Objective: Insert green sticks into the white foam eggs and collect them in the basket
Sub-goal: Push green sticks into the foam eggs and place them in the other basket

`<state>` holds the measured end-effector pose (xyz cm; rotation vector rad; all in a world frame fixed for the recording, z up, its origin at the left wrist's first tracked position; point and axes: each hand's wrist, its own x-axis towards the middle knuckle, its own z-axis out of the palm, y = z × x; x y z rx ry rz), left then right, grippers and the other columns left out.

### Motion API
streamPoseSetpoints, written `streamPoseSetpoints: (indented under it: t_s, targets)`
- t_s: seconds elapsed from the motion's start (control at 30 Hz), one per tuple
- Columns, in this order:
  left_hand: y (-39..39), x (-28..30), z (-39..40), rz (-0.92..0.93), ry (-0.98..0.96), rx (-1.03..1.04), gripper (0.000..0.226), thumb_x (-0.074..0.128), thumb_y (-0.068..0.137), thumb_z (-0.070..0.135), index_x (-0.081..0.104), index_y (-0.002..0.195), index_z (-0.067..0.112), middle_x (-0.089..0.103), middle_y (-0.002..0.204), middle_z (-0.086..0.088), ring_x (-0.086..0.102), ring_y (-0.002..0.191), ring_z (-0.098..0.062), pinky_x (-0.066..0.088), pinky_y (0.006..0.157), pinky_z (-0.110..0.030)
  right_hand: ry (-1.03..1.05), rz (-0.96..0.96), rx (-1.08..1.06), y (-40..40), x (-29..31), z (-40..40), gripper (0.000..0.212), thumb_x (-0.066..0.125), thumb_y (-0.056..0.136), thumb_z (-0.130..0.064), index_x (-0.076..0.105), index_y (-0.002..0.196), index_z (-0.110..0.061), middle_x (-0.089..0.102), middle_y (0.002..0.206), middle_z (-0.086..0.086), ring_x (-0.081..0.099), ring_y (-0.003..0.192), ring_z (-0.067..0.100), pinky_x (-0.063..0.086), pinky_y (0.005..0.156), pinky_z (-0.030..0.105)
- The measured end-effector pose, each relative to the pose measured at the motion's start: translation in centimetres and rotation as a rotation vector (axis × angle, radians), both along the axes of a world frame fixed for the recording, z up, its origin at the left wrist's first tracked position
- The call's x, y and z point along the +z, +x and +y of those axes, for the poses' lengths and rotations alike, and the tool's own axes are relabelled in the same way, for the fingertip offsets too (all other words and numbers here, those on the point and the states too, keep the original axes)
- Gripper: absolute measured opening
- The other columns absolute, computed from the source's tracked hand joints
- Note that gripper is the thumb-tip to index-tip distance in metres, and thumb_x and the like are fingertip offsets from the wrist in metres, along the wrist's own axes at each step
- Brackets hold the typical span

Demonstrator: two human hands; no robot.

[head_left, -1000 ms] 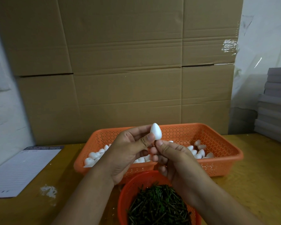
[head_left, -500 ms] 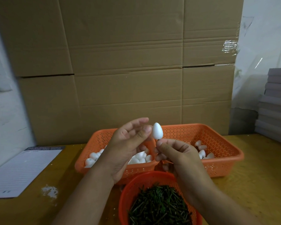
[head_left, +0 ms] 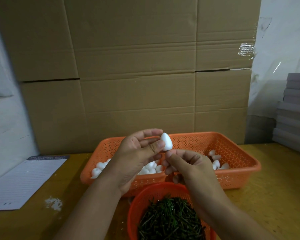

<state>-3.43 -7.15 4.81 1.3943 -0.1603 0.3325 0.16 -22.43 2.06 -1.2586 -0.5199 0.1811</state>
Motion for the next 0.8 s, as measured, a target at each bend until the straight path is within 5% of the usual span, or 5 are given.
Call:
streamPoseSetpoints:
  t_s: [0.53, 0.8]
  targets:
    - [0.07, -0.07, -0.1, 0.016, -0.095, -0.074, 0.02, 0.072, 0.078, 0.014, 0.081, 0.095, 0.016, 0.076, 0.094, -0.011, 0.073, 0.087, -0.017, 0.057, 0.078, -0.022, 0.045, 0.141, 0.182, 0.27, 0.03, 0.02, 0.016, 0.068, 0.08, -0.026, 0.072, 0.078, -0.011, 0.068, 0.07, 0.004, 0.058, 0.056, 0.006, 0.041, 0.046, 0.017]
    - [-0.13, -0.07, -0.46, 0.009, -0.007, -0.068, 0.032, 0.081, 0.077, 0.022, 0.076, 0.108, 0.019, 0.074, 0.116, -0.009, 0.072, 0.103, -0.021, 0.059, 0.083, -0.027, 0.008, 0.057, -0.009, 0.46, 0.12, -0.31, 0.016, 0.067, 0.09, -0.017, 0.076, 0.079, -0.009, 0.073, 0.079, 0.012, 0.061, 0.06, 0.011, 0.045, 0.049, 0.019]
